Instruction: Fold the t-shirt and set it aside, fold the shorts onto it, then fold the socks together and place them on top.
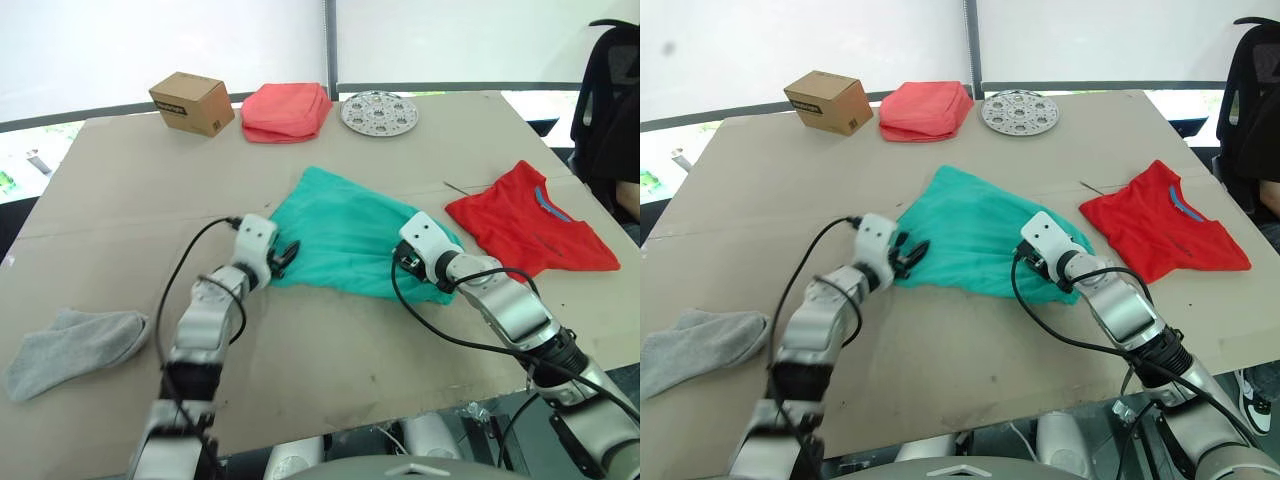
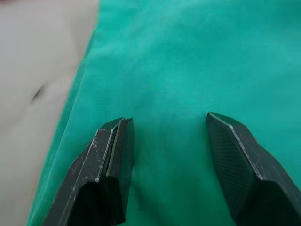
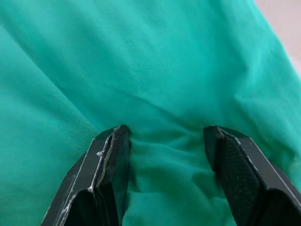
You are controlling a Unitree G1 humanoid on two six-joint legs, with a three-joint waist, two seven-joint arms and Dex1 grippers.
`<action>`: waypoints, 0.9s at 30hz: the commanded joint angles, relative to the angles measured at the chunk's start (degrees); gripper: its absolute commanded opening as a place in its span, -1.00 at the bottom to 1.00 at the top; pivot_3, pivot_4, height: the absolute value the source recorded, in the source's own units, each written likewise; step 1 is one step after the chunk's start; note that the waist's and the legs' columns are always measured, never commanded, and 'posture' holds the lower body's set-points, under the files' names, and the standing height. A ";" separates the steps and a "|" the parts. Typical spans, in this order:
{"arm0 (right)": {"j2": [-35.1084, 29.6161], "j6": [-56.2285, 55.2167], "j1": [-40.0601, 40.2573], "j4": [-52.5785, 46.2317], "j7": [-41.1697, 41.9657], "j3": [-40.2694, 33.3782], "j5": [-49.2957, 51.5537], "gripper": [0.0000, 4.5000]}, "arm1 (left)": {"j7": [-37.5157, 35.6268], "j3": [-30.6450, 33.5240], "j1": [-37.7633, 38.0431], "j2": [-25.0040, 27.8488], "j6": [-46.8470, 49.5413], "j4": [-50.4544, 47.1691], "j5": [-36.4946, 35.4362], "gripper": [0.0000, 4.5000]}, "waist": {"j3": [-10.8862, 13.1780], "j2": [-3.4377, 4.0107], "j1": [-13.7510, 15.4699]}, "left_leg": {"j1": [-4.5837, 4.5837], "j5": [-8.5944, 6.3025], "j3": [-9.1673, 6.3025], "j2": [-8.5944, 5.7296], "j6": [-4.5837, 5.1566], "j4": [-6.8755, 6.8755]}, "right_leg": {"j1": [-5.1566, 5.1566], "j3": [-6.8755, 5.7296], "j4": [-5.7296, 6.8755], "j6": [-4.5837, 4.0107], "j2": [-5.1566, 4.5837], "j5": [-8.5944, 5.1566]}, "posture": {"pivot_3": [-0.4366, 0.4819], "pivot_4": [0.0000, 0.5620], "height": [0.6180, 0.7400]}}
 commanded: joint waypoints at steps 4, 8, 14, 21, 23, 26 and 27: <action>2.66 -11.57 -4.99 5.81 6.60 2.85 -5.15 0.20 | 7.27 8.15 13.39 -4.42 13.10 -24.19 -4.76 0.19 | 0.02 -0.03 0.18 | 0.08 0.00 0.03 0.01 0.00 -0.09 | 0.00 0.10 -0.03 0.00 0.04 0.00 | -0.05 -0.47 1.00; 4.14 -11.74 -6.44 7.97 9.11 -0.05 -4.69 0.21 | 3.54 18.87 14.18 -9.00 18.17 -30.33 -23.26 0.30 | 0.09 -0.11 1.45 | -0.03 0.00 -0.01 0.00 -0.02 -0.09 | -0.06 0.00 -0.06 -0.03 -0.05 0.00 | -0.05 -0.47 1.00; 3.36 -6.42 -3.16 -2.95 12.59 -10.17 1.62 0.90 | 4.56 31.70 7.69 0.30 32.15 -21.02 -37.89 1.00 | 0.11 -0.08 1.63 | -0.06 0.00 -0.10 -0.07 -0.03 -0.02 | -0.03 -0.08 -0.07 -0.19 -0.03 -0.08 | -0.05 -0.47 1.00; 3.32 -2.68 5.68 -21.81 20.17 -21.44 19.11 0.96 | -3.16 17.94 0.16 8.84 22.86 -5.26 -28.90 1.00 | 0.15 -0.06 1.66 | -0.05 0.00 -0.22 -0.19 -0.03 -0.09 | 0.02 -0.21 -0.10 -0.13 0.04 -0.06 | -0.05 -0.47 1.00; 1.98 -0.87 7.76 -26.15 20.55 -22.58 21.67 0.96 | -5.60 11.70 -3.09 10.63 15.16 1.49 -22.64 1.00 | 0.16 -0.05 1.75 | -0.03 0.00 -0.19 -0.21 -0.03 -0.11 | 0.04 -0.18 -0.11 -0.23 0.03 -0.12 | -0.05 -0.47 1.00; 1.37 0.75 9.13 -29.78 18.83 -23.89 23.37 0.96 | -7.34 4.61 -6.72 11.48 4.35 9.80 -14.51 1.00 | 0.17 -0.06 1.69 | 0.00 0.00 -0.08 -0.19 -0.03 -0.12 | 0.03 -0.08 -0.16 -0.28 0.02 -0.15 | -0.05 -0.47 1.00; 1.17 1.33 9.57 -30.66 18.19 -24.15 23.75 0.96 | -7.66 2.56 -7.52 11.25 1.18 12.26 -12.28 1.00 | 0.17 -0.07 1.58 | -0.01 0.00 -0.06 -0.21 -0.03 -0.12 | 0.01 -0.06 -0.17 -0.29 0.02 -0.15 | -0.05 -0.47 1.00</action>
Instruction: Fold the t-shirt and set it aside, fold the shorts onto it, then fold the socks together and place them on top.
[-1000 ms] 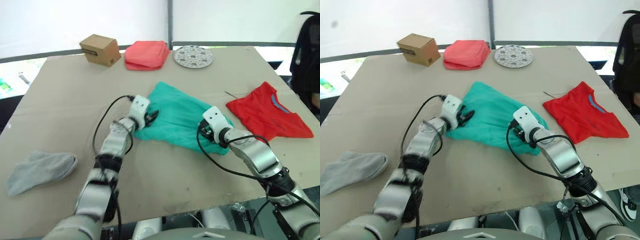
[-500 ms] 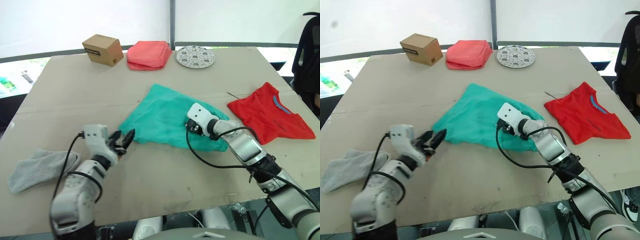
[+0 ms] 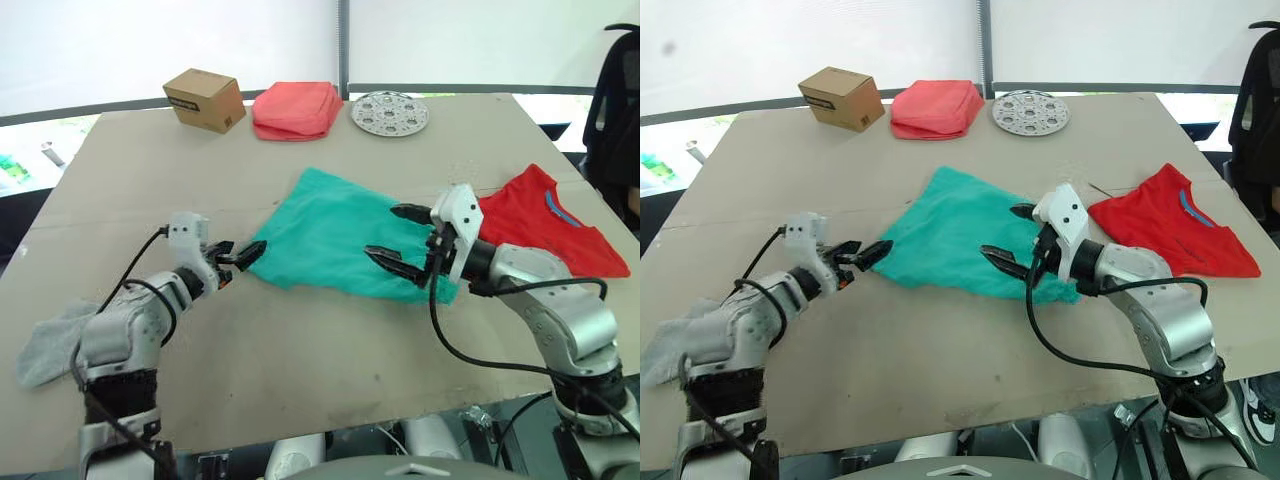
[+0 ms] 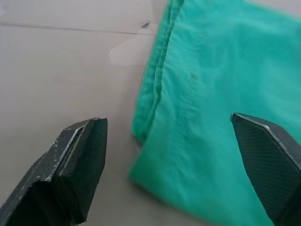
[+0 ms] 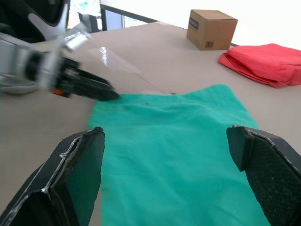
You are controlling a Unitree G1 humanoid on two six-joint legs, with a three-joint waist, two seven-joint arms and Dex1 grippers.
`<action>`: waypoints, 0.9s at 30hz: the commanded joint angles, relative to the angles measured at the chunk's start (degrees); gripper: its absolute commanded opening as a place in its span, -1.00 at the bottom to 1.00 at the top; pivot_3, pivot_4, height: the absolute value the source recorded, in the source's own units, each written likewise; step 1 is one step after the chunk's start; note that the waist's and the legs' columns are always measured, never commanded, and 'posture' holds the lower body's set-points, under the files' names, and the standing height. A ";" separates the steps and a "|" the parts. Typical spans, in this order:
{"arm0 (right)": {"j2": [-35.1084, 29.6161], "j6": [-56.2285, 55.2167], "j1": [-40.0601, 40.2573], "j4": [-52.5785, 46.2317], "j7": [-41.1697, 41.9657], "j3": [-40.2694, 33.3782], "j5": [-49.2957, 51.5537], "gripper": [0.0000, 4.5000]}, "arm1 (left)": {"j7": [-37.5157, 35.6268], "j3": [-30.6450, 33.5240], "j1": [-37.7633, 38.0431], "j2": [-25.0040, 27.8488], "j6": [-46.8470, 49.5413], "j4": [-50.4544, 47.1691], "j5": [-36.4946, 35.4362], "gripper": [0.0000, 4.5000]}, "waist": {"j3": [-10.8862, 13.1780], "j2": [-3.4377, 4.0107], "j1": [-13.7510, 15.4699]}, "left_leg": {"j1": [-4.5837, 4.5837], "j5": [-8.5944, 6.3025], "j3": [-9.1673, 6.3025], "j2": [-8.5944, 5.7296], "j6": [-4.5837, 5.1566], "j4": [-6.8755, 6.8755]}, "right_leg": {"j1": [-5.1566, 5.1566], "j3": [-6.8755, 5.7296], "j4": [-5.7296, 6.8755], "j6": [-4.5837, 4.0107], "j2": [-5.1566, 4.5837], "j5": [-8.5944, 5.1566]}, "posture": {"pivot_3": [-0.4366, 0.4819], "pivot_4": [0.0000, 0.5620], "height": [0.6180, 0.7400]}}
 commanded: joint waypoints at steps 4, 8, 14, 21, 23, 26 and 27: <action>-2.06 2.00 3.17 -6.98 -3.33 -2.61 2.17 0.96 | -3.07 -9.81 -1.67 -3.09 -15.07 8.41 9.90 1.00 | -0.01 0.00 0.14 | 0.00 0.00 0.06 0.14 0.00 -0.10 | -0.06 0.06 -0.01 0.01 -0.09 0.01 | -0.05 -0.47 1.00; -3.25 1.76 5.41 -8.31 -4.88 -3.42 2.44 1.00 | -3.43 -12.33 0.95 -6.30 -15.25 6.93 10.96 0.25 | -0.06 0.11 0.74 | 0.00 0.00 0.07 0.11 0.01 -0.15 | -0.06 0.00 0.00 0.02 -0.28 0.01 | -0.05 -0.47 1.00; -4.78 1.33 9.55 -10.96 -5.81 -4.19 2.88 1.00 | 1.99 -7.19 1.68 -12.42 -8.50 4.71 7.09 -0.92 | -0.16 0.19 1.69 | 0.05 -0.01 0.06 0.08 0.02 -0.03 | 0.07 -0.05 -0.03 0.03 -0.35 -0.01 | -0.05 -0.47 1.00; -7.61 -0.02 12.03 -12.62 -3.84 -4.75 4.67 1.00 | 5.51 6.81 -4.67 -13.99 -2.45 6.70 -3.28 -0.96 | -0.05 0.03 1.28 | -0.04 0.00 -0.12 0.05 0.03 0.23 | 0.12 -0.27 -0.03 0.08 -0.30 -0.01 | -0.05 -0.47 1.00; -8.18 -0.11 11.20 -12.12 -3.44 -4.79 5.08 1.00 | 6.15 9.47 -4.85 -11.46 -3.40 8.41 -3.19 -0.96 | 0.00 -0.05 1.00 | -0.05 0.00 -0.11 0.04 0.03 0.23 | 0.13 -0.27 -0.03 0.08 -0.28 -0.01 | -0.05 -0.47 1.00; -8.81 -0.38 9.33 -10.76 -2.30 -4.42 5.76 1.00 | 3.64 12.98 -3.65 -4.26 -6.92 10.81 -2.16 -0.96 | 0.03 -0.11 -0.27 | -0.04 0.00 -0.10 0.09 0.03 0.17 | 0.09 -0.25 -0.04 0.17 -0.12 0.05 | -0.05 -0.47 1.00; -8.95 -0.47 8.93 -10.43 -2.04 -4.26 5.85 1.00 | 2.82 13.40 -3.32 -2.54 -7.93 11.30 -1.90 -0.96 | 0.07 -0.18 -0.66 | 0.00 0.00 -0.09 0.10 0.03 0.09 | 0.08 -0.22 -0.05 0.20 -0.07 0.07 | -0.05 -0.47 1.00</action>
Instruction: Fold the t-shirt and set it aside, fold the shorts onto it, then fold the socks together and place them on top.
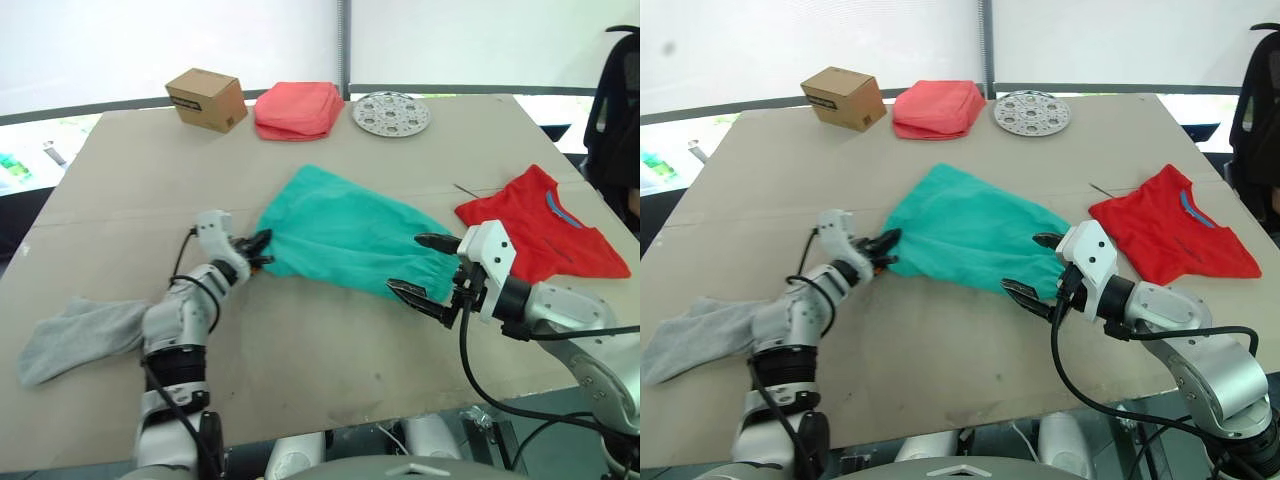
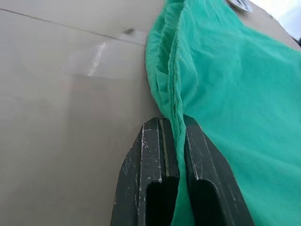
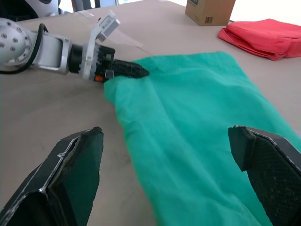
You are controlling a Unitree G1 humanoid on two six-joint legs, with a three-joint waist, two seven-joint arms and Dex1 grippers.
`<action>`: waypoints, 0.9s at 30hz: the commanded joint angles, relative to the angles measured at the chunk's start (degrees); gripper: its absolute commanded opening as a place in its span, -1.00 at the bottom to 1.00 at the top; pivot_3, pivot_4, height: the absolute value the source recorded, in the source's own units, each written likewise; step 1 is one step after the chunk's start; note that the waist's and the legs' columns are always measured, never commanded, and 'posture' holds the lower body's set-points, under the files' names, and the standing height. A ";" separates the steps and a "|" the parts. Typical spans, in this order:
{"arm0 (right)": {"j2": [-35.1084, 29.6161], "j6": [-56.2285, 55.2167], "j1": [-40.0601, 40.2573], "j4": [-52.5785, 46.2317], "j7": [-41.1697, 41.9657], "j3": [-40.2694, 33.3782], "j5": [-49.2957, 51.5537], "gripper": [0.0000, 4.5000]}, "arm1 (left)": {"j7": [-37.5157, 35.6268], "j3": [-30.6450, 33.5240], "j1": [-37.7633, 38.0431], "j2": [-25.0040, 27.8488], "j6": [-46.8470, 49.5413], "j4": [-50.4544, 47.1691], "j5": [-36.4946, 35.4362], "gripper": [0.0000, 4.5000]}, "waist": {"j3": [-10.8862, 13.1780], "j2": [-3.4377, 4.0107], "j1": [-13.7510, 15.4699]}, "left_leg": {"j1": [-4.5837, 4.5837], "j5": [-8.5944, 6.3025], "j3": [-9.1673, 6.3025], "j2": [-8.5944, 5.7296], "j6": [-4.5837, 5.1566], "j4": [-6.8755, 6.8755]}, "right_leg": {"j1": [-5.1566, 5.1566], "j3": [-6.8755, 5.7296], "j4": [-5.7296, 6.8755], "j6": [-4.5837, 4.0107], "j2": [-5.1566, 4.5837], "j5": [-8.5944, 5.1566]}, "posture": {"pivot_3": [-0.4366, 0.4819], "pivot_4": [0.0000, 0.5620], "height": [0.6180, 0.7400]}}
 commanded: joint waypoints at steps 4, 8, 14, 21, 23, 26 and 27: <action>-1.27 -2.74 -3.15 1.44 2.59 0.07 0.95 1.00 | -5.63 6.54 2.54 14.62 -10.64 3.96 2.87 -0.96 | 0.16 -0.13 0.10 | 0.00 0.00 -0.05 0.17 -0.01 -0.35 | -0.25 0.02 0.03 -0.05 0.12 -0.01 | -0.05 -0.47 1.00; -1.12 -3.26 -4.18 2.67 3.04 0.67 0.90 1.00 | -10.65 4.98 3.38 18.73 -16.93 0.92 4.69 -0.96 | 0.25 -0.14 0.84 | -0.15 0.00 -0.09 0.18 -0.03 -0.37 | -0.32 -0.12 -0.02 -0.12 -0.06 -0.04 | -0.05 -0.47 1.00; -1.76 -2.97 -5.09 3.26 3.74 0.07 1.58 1.00 | -16.50 -7.41 -1.64 20.20 -12.72 -18.38 4.74 -0.96 | 0.35 -0.13 2.28 | -0.49 0.00 -0.08 0.05 -0.03 -0.11 | -0.32 -0.32 -0.24 -0.31 -0.78 -0.12 | -0.05 -0.47 1.00; -2.13 -1.16 -4.81 1.16 1.54 -1.22 2.26 1.00 | -18.08 -23.79 -8.40 15.20 -0.76 -30.06 4.61 -0.96 | 0.45 0.05 1.48 | -0.66 0.01 -0.07 0.04 -0.01 0.01 | -0.32 -0.41 -0.19 -0.29 -0.43 -0.11 | -0.05 -0.47 1.00; -2.32 -0.31 -4.25 0.09 0.56 -1.90 2.80 1.00 | -19.01 -26.94 -8.82 13.79 0.21 -30.74 4.91 -0.96 | 0.47 0.08 1.29 | -0.66 0.01 -0.04 0.07 -0.01 0.01 | -0.33 -0.38 -0.15 -0.08 -0.29 0.00 | -0.05 -0.47 1.00; -2.57 1.10 -3.06 -1.83 -1.07 -2.67 3.43 1.00 | -21.12 -32.01 -8.51 13.41 -0.59 -29.98 7.47 -0.96 | 0.49 0.11 1.21 | -0.65 0.01 -0.06 0.07 -0.01 0.01 | -0.34 -0.40 -0.14 -0.06 -0.10 -0.01 | -0.05 -0.47 1.00; -2.61 1.52 -2.62 -2.44 -1.59 -3.01 3.71 1.00 | -22.14 -33.51 -8.27 13.56 -1.11 -29.81 8.16 -0.96 | 0.50 0.12 1.22 | -0.65 0.01 -0.08 0.08 -0.01 0.01 | -0.34 -0.39 -0.12 -0.06 -0.02 -0.01 | -0.05 -0.47 1.00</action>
